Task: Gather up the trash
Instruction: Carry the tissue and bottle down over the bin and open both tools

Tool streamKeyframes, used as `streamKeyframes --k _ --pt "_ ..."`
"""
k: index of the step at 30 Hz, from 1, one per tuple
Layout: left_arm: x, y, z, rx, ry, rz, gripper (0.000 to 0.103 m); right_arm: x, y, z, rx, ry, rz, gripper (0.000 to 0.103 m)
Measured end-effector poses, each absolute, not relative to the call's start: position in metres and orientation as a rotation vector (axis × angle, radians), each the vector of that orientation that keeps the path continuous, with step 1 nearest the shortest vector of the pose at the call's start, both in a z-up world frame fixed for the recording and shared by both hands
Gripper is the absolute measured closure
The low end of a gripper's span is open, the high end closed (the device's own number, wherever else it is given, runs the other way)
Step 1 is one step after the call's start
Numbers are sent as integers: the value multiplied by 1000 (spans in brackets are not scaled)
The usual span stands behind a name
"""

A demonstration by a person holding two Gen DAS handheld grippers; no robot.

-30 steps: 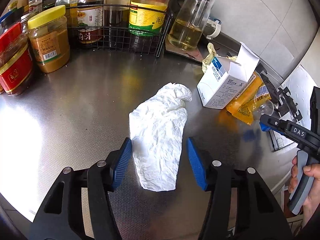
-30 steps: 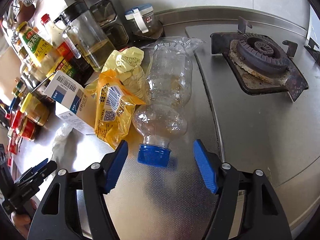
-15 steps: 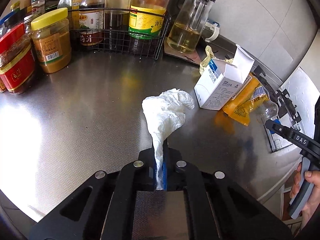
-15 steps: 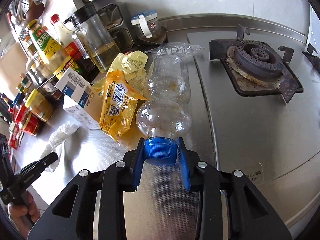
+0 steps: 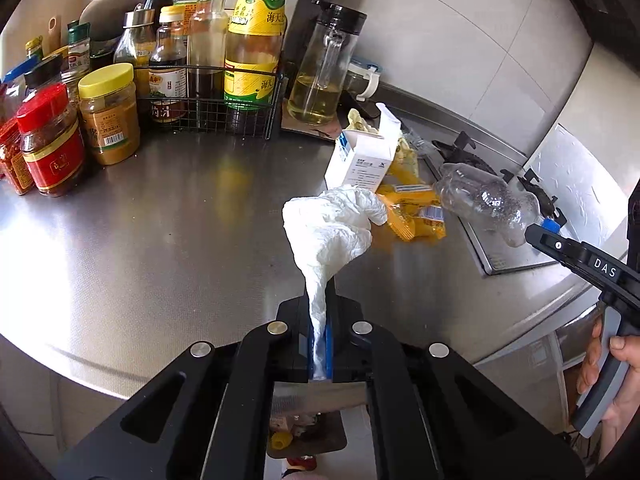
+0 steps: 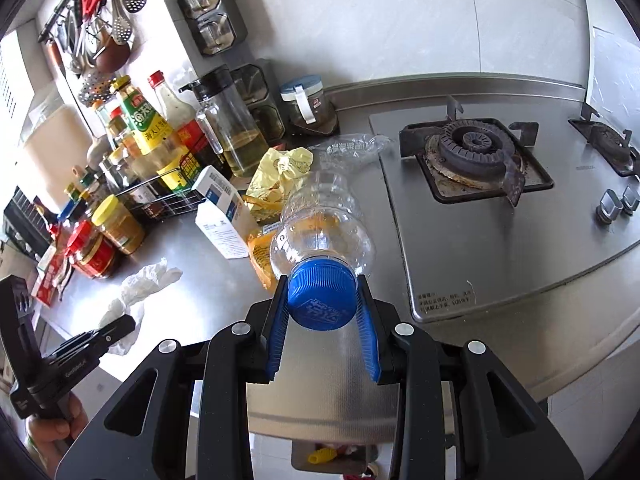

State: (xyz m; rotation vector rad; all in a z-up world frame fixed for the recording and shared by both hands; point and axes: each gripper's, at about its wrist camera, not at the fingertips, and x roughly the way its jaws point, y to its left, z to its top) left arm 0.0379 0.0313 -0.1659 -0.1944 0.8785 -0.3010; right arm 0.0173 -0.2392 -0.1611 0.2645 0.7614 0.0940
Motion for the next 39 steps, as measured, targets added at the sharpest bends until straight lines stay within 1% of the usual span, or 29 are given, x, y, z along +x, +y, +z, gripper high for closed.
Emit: streamKeyframes --k 11,15,19,27,31,39 --pt "-53 24 -147 -178 874 -399 101 -77 -214 -148 272 738 119 70" --pt "-81 23 -152 -179 896 -420 101 -111 -201 -150 275 750 147 70" --pt "-105 22 -167 -167 927 -437 101 -137 -192 -165 285 798 166 70" --pt "-135 20 -221 -162 1061 -450 101 -162 -181 -223 298 954 165 70" --pt "-140 16 -259 -150 1139 -442 101 -159 -177 -261 305 1038 159 70" --pt "-126 12 -353 -170 1300 -392 101 -128 -169 -354 339 1217 127 70"
